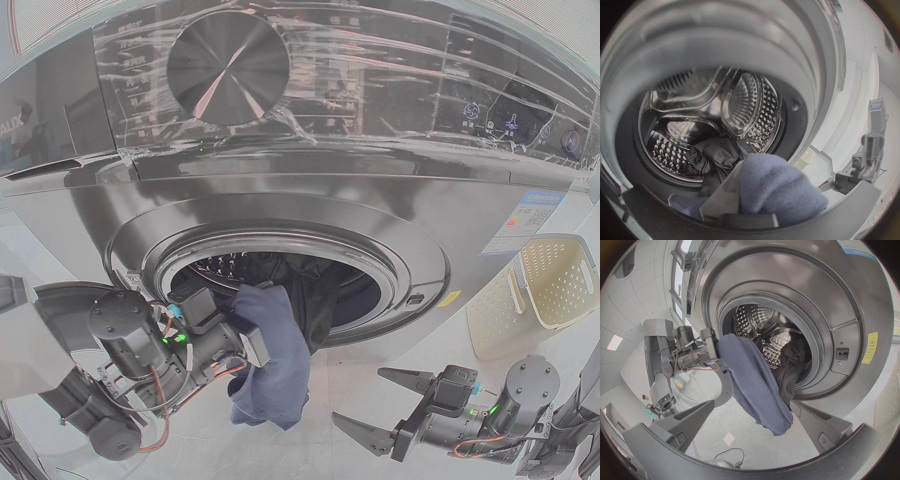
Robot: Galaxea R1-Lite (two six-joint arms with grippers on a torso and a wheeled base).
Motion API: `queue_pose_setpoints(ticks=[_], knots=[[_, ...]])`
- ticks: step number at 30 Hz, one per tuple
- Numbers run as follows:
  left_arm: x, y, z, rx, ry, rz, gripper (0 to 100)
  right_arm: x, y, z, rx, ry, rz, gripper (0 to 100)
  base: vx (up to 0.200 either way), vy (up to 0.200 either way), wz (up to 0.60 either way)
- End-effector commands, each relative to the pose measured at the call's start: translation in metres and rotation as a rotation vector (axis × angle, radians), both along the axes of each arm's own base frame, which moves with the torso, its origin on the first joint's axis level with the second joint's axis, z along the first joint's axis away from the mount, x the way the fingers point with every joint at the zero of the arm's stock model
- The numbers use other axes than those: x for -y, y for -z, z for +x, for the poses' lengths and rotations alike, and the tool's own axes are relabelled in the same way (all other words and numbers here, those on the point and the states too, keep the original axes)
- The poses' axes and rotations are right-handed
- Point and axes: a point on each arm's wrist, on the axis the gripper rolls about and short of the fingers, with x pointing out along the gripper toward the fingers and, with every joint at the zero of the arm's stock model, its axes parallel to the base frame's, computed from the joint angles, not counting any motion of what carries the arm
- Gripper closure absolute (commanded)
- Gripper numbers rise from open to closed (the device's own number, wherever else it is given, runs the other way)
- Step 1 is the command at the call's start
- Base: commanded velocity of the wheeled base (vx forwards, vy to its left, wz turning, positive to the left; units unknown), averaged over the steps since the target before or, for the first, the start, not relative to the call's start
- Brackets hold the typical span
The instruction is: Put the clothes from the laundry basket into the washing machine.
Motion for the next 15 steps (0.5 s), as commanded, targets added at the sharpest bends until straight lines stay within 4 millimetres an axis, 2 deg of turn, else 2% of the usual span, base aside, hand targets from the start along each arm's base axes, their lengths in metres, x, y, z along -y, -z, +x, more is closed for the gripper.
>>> queue_pose_setpoints(ticks=[1,6,12,15], knots=[[0.028,0.037,0.029,-0.058,-0.005,0.051,100,0.001,-0.001,-0.002,0.004,-0.004,0.003,0,0.0,0.0,0.0],[0.037,0.049,0.044,-0.065,-0.016,0.054,100,0.002,-0.004,-0.003,0.011,-0.002,0.013,0,0.0,0.0,0.0],[0.063,0.062,0.085,-0.015,-0.068,0.0,100,0.002,-0.003,-0.003,0.009,-0.004,0.009,0,0.0,0.0,0.0],[0.064,0.067,0.111,0.018,-0.118,-0.026,100,0.002,-0.004,-0.003,0.009,-0.004,0.011,0,0.0,0.0,0.0]])
